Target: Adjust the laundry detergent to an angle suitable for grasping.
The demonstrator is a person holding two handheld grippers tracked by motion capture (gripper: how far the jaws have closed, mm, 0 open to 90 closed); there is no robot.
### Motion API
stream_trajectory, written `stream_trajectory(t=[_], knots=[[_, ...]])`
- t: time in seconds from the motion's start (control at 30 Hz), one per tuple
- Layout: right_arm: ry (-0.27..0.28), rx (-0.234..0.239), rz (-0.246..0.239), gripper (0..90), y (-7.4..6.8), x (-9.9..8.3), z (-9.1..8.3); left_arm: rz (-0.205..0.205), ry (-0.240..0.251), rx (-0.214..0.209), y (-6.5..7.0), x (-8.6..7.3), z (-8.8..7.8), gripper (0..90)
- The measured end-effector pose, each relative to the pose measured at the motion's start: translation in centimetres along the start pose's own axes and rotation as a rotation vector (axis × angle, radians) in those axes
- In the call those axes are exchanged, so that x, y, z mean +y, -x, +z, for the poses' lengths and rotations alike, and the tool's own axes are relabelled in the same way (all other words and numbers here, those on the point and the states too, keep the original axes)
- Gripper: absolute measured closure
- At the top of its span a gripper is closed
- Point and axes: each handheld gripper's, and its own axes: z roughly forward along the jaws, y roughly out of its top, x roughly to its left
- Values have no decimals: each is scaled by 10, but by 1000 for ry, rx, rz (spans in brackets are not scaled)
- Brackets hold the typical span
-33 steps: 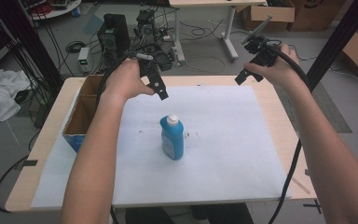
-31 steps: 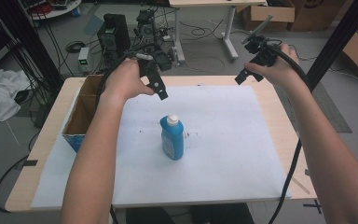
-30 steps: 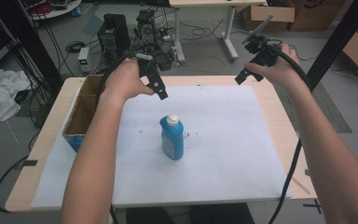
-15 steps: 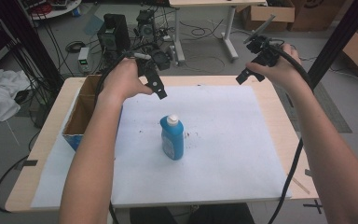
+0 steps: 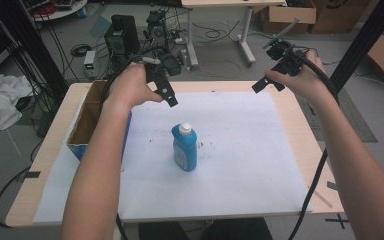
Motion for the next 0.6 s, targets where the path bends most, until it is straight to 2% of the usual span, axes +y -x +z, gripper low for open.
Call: stream_trajectory(t=[0.2, 0.23, 0.27, 0.53, 0.6], knots=[[53, 19, 14, 191, -6, -11, -5, -10, 7, 0, -1, -2, 0, 153], [82, 34, 14, 189, -9, -17, -6, -10, 7, 0, -1, -2, 0, 153], [89, 36, 15, 189, -10, -18, -6, -11, 7, -2, -1, -2, 0, 153], [147, 52, 0, 185, -22, -33, -3, -11, 9, -6, -2, -2, 2, 153], [164, 65, -11, 182, -30, -38, -1, -10, 8, -8, -2, -2, 2, 153]])
